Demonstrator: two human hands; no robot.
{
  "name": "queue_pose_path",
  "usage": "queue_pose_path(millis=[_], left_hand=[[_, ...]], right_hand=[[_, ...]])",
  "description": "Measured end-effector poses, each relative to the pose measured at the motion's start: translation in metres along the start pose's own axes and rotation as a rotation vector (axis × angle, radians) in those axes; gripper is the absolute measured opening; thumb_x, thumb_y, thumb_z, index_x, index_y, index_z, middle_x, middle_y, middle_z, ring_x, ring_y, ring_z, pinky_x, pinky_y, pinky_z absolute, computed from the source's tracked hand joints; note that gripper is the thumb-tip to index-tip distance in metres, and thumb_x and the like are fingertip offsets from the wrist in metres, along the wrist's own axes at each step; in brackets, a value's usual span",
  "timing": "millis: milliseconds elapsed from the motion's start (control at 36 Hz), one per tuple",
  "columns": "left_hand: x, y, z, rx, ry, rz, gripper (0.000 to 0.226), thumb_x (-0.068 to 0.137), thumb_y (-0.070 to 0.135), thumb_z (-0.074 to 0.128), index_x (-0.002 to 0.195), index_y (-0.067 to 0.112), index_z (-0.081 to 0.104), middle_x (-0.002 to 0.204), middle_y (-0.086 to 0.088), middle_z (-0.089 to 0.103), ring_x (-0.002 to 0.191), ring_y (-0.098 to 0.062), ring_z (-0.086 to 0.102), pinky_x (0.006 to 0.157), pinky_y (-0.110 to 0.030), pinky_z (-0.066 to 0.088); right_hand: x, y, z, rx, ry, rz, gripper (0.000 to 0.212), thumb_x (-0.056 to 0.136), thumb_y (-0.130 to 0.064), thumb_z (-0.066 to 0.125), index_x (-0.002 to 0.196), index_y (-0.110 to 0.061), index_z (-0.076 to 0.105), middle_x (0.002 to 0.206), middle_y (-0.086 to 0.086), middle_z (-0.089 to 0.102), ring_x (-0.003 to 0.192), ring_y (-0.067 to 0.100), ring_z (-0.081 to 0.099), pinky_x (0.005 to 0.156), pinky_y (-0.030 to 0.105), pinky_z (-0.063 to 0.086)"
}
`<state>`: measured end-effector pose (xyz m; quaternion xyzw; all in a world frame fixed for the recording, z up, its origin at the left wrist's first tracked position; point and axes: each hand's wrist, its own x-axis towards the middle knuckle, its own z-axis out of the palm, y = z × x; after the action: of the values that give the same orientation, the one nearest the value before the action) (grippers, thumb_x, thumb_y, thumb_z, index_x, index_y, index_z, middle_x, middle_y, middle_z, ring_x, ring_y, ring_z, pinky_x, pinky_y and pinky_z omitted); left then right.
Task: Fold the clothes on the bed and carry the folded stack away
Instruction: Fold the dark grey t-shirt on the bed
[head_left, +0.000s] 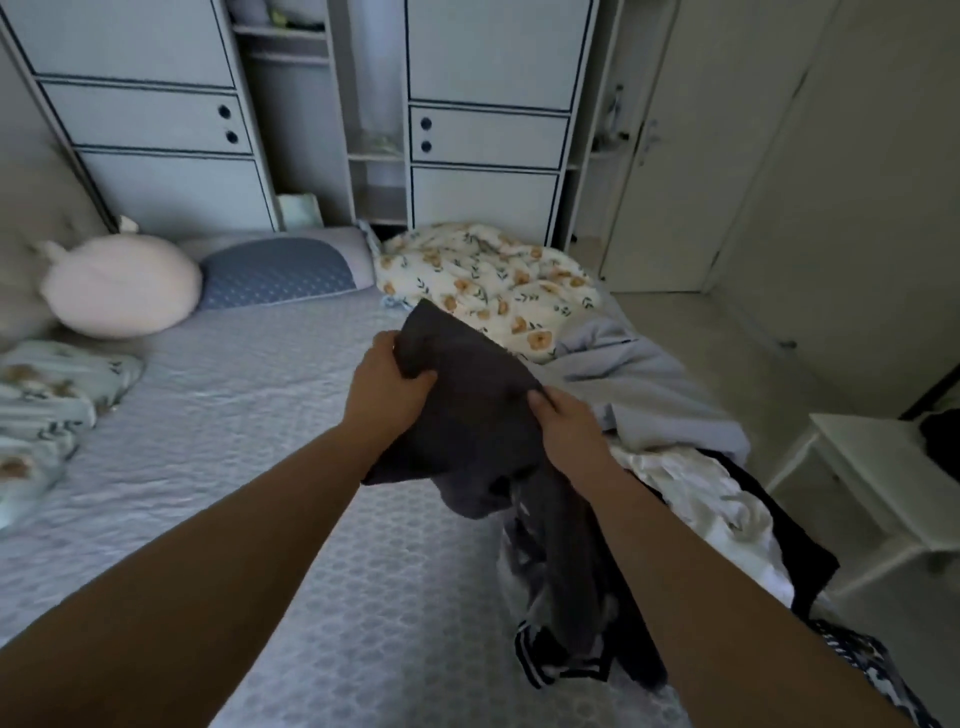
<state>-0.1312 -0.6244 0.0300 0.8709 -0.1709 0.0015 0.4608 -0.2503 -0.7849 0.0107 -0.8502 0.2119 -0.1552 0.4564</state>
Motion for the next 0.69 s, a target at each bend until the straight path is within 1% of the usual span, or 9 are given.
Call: queue_pose_path(millis=[83, 167, 250, 306, 361, 472, 528, 611, 694], left_hand=[[-0.008, -0.021, -0.051, 0.229, -0.052, 0.349, 0.096, 0.071, 0.041, 0.078, 0.148, 0.020, 0.025, 0.146, -0.012, 0.031, 0.130, -0.030, 0.032, 0.104, -0.041, 0.032], [-0.013, -0.035, -0.091, 0.478, -0.177, 0.692, 0.099, 0.071, 0.060, 0.071, 0.150, 0.026, 0.021, 0.157, -0.003, 0.020, 0.143, -0.027, 0.017, 0.113, -0.052, 0.015], [-0.024, -0.039, -0.118, 0.408, -0.369, 0.542, 0.070, 0.084, 0.053, 0.061, 0.144, 0.028, 0.035, 0.140, 0.002, 0.049, 0.132, -0.020, 0.039, 0.113, -0.049, 0.011], [-0.034, -0.037, -0.131, 0.186, -0.401, 0.379, 0.036, 0.092, 0.038, 0.057, 0.125, 0.023, 0.055, 0.105, 0.002, 0.065, 0.105, -0.021, 0.059, 0.102, -0.043, 0.033], [-0.041, -0.035, -0.145, 0.028, -0.336, 0.300, 0.019, 0.094, 0.024, 0.053, 0.106, 0.016, 0.064, 0.098, -0.003, 0.067, 0.095, -0.022, 0.062, 0.085, -0.035, 0.045], [-0.051, -0.035, -0.174, -0.172, -0.255, 0.256, 0.022, 0.092, 0.003, 0.048, 0.101, 0.004, 0.068, 0.102, -0.012, 0.069, 0.096, -0.025, 0.063, 0.089, -0.033, 0.047], [-0.053, -0.034, -0.188, -0.177, -0.273, 0.252, 0.022, 0.091, 0.000, 0.046, 0.094, 0.007, 0.067, 0.096, -0.006, 0.068, 0.087, -0.018, 0.061, 0.079, -0.018, 0.046], [-0.056, -0.036, -0.215, -0.235, -0.247, 0.218, 0.027, 0.092, 0.001, 0.047, 0.098, 0.016, 0.068, 0.088, 0.007, 0.066, 0.076, 0.003, 0.058, 0.066, -0.001, 0.041], [-0.060, -0.046, -0.245, -0.281, -0.149, 0.159, 0.033, 0.091, -0.001, 0.046, 0.102, 0.021, 0.068, 0.090, 0.010, 0.065, 0.077, 0.006, 0.058, 0.070, -0.001, 0.042]], right_hand=[[-0.011, -0.060, 0.026, -0.076, -0.111, -0.095, 0.038, 0.099, -0.032, 0.045, 0.091, 0.002, 0.060, 0.087, 0.018, 0.063, 0.078, 0.025, 0.057, 0.066, 0.032, 0.037], [-0.026, -0.113, 0.048, -0.049, -0.176, -0.188, 0.037, 0.096, -0.030, 0.053, 0.067, -0.007, 0.052, 0.063, 0.009, 0.051, 0.059, 0.015, 0.049, 0.055, 0.026, 0.033], [-0.042, -0.153, 0.067, 0.153, -0.199, -0.190, 0.031, 0.091, -0.031, 0.061, 0.063, -0.018, 0.062, 0.057, -0.012, 0.058, 0.053, -0.002, 0.052, 0.054, 0.010, 0.037], [-0.051, -0.171, 0.079, 0.235, -0.211, -0.168, 0.025, 0.087, -0.032, 0.066, 0.068, -0.017, 0.062, 0.061, -0.013, 0.059, 0.059, -0.001, 0.055, 0.059, 0.009, 0.039], [-0.056, -0.179, 0.086, 0.181, -0.210, -0.178, 0.016, 0.081, -0.027, 0.072, 0.074, -0.021, 0.059, 0.067, -0.012, 0.058, 0.063, 0.000, 0.054, 0.061, 0.011, 0.039], [-0.061, -0.173, 0.091, -0.351, -0.215, -0.240, 0.020, 0.077, -0.003, 0.063, 0.088, -0.018, 0.056, 0.079, -0.001, 0.059, 0.070, 0.009, 0.054, 0.061, 0.022, 0.040], [-0.063, -0.159, 0.094, -0.518, -0.149, -0.202, 0.008, 0.079, -0.004, 0.055, 0.083, -0.010, 0.058, 0.074, 0.004, 0.058, 0.075, 0.024, 0.055, 0.059, 0.030, 0.037], [-0.071, -0.134, 0.099, -0.573, -0.079, -0.078, 0.011, 0.082, -0.006, 0.052, 0.078, -0.007, 0.062, 0.068, 0.011, 0.061, 0.071, 0.032, 0.057, 0.055, 0.029, 0.034], [-0.076, -0.119, 0.101, -0.439, -0.079, 0.005, 0.011, 0.085, -0.006, 0.053, 0.080, -0.003, 0.062, 0.071, 0.016, 0.060, 0.070, 0.030, 0.055, 0.051, 0.029, 0.032]])
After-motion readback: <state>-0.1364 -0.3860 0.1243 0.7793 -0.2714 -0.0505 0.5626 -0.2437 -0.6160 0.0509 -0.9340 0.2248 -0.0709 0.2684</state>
